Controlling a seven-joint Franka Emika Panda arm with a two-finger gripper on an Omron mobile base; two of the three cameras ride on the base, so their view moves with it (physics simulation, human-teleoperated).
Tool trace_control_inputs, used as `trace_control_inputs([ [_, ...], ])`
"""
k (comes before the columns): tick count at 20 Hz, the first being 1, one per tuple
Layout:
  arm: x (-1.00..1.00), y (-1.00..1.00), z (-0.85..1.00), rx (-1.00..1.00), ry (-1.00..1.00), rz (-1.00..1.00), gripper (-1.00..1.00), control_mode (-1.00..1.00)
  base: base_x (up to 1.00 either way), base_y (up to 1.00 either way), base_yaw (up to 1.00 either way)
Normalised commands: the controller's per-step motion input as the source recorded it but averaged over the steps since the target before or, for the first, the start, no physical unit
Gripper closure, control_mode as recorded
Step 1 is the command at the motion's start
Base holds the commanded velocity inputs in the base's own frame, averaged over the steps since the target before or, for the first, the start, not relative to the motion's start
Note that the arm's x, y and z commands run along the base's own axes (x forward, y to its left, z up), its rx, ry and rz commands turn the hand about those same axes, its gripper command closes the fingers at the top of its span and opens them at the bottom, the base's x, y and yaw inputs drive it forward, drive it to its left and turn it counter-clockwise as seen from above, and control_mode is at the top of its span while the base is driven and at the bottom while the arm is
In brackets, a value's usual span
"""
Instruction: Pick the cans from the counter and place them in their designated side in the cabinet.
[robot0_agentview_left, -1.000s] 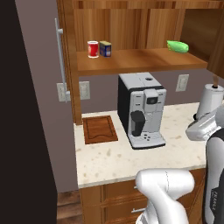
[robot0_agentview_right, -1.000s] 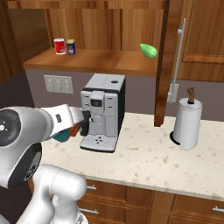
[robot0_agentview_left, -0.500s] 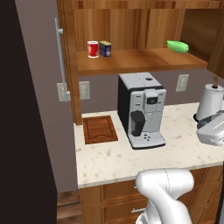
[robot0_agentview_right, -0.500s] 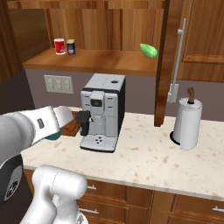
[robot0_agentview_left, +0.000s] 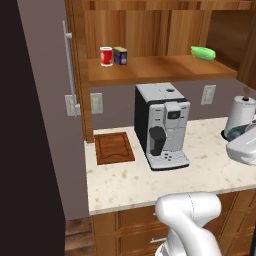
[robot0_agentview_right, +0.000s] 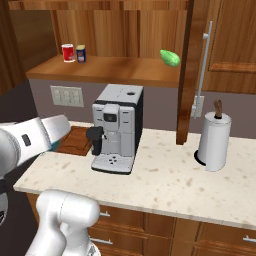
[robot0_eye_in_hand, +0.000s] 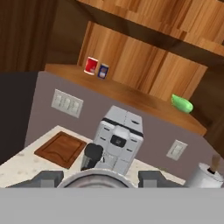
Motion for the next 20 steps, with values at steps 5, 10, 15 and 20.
trace_control_inputs([
  [5, 0.00, 0.05, 0.32, 0.00, -0.10, 0.00, 1.00, -1.00, 0.00, 0.00, 0.00],
  [10, 0.02, 0.08, 0.36, 0.00, -0.04, 0.00, 1.00, -1.00, 0.00, 0.00, 0.00],
  [15, 0.07, 0.04, 0.41, 0.04, 0.01, 0.00, 1.00, -1.00, 0.00, 0.00, 0.00],
  [20, 0.00, 0.00, 0.19, 0.04, 0.02, 0.00, 1.00, -1.00, 0.00, 0.00, 0.00],
])
